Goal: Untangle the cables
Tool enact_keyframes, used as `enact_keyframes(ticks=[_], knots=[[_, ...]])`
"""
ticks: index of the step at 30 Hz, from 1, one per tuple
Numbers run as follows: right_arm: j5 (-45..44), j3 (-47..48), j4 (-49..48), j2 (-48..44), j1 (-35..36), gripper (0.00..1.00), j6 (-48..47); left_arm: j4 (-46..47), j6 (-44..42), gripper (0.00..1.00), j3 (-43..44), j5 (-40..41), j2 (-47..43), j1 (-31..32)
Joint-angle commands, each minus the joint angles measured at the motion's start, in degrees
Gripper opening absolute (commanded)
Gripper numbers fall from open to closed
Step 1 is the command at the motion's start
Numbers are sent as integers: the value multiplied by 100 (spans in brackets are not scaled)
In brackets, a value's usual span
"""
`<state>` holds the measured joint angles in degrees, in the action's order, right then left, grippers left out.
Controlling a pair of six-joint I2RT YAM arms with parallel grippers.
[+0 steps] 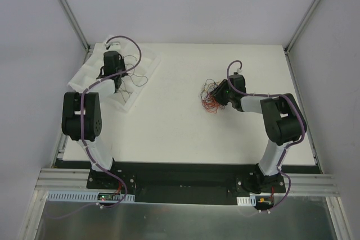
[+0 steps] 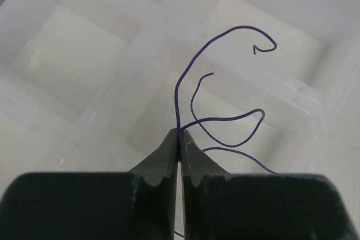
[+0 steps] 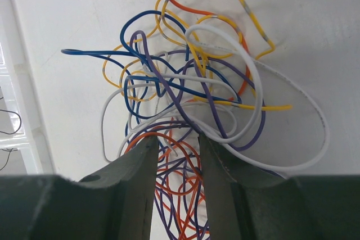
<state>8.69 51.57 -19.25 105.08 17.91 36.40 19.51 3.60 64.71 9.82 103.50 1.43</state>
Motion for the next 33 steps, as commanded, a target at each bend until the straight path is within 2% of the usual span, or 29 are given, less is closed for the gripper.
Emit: enact_keyframes(ticks=[1, 6, 10, 15, 17, 21, 26, 29, 33], knots=[[45, 142, 184, 188, -7, 38, -37, 169, -509, 0, 164, -973, -559, -46], [115, 213, 219, 259, -16, 38, -2, -139, -430, 0, 227, -1255, -884, -46], [142, 204, 237, 259, -7, 38, -10, -885, -194, 0, 445, -1141, -946, -47], [159, 195, 237, 241, -7, 38, -19, -2396, 457, 0, 1131, -1306, -753, -46], [186, 204, 237, 259, -7, 38, -19, -2714, 659, 0, 1246, -1457, -691, -46], [239, 213, 228, 277, -24, 38, 7, -3172, 1063, 0, 1518, -1238, -534, -55], [247, 222, 228, 285, -16, 38, -10, -4120, 1485, 0, 2264, -1255, -24, -64], [256, 231, 228, 303, -24, 38, -10, -4288, 1723, 0, 2275, -1343, 21, -82], [309, 257, 246, 329, -24, 38, -2, -4551, 2109, 0, 2379, -1019, 108, -99]])
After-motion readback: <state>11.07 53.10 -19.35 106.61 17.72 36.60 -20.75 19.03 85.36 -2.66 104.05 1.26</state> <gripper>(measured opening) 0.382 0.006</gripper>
